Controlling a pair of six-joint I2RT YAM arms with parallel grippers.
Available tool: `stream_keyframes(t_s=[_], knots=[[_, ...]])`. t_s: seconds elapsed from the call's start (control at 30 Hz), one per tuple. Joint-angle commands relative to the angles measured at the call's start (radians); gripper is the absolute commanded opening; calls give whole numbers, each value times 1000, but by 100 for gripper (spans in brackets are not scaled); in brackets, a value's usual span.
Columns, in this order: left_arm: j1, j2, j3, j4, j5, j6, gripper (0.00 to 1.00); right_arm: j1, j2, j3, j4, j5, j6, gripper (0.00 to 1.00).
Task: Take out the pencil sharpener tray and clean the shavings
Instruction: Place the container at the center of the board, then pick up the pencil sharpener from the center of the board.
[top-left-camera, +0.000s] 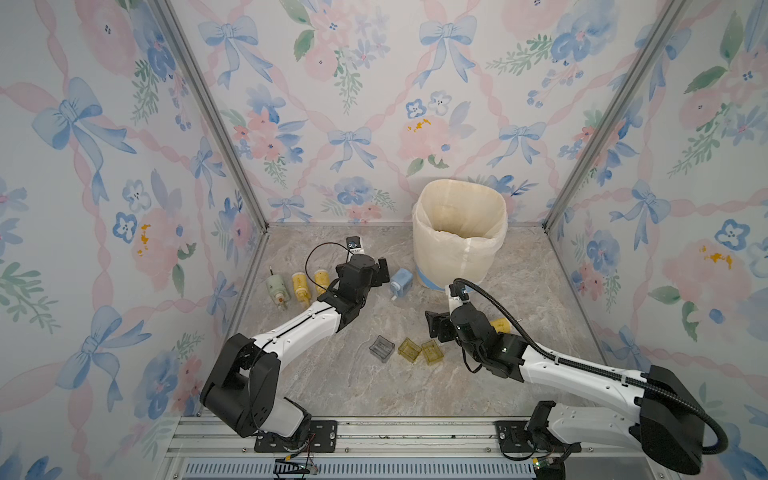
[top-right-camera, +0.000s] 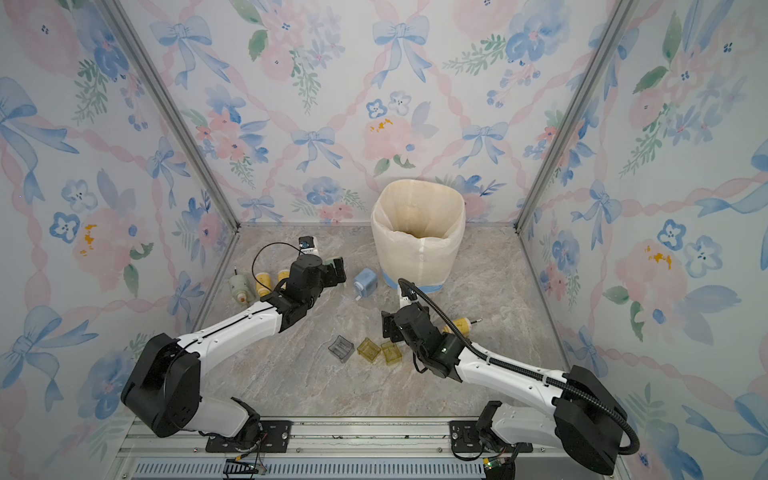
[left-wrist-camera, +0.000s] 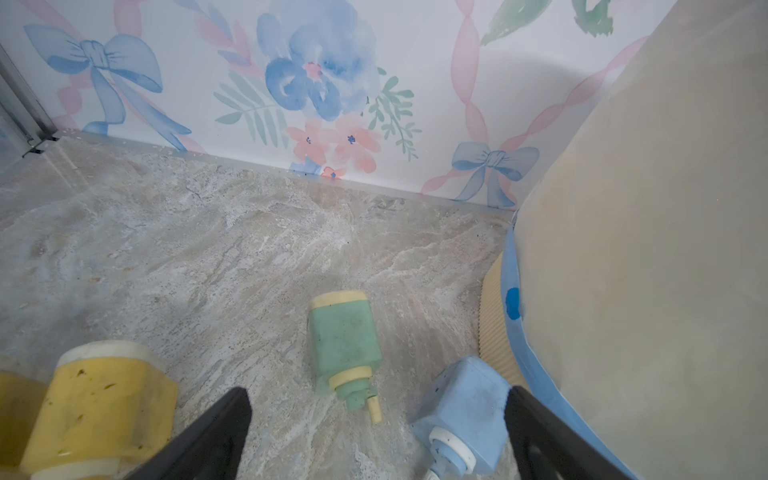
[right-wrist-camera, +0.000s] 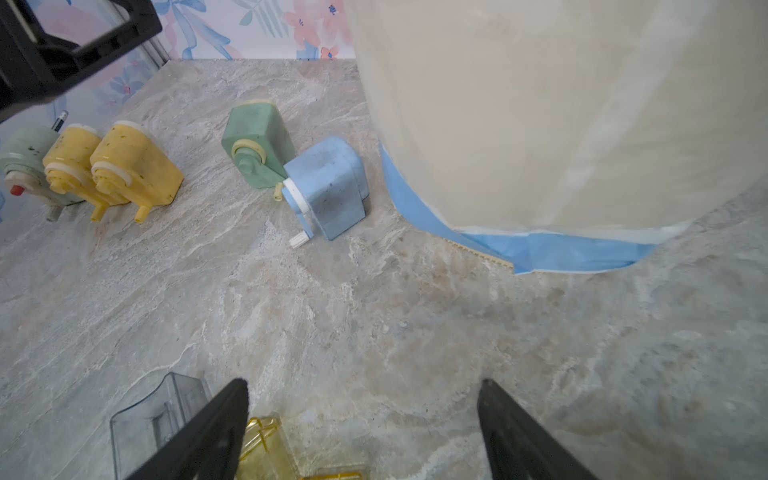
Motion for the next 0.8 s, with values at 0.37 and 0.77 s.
stream_keyframes(t_s=[0.37,0.77], knots=[[-19,143,52,39,-182,-131,98,-59,-41,77,-99,48,-77,88],[-61,231,117,40,-92,-42,98,-169,-137,-17,-9,-109,-66,89]])
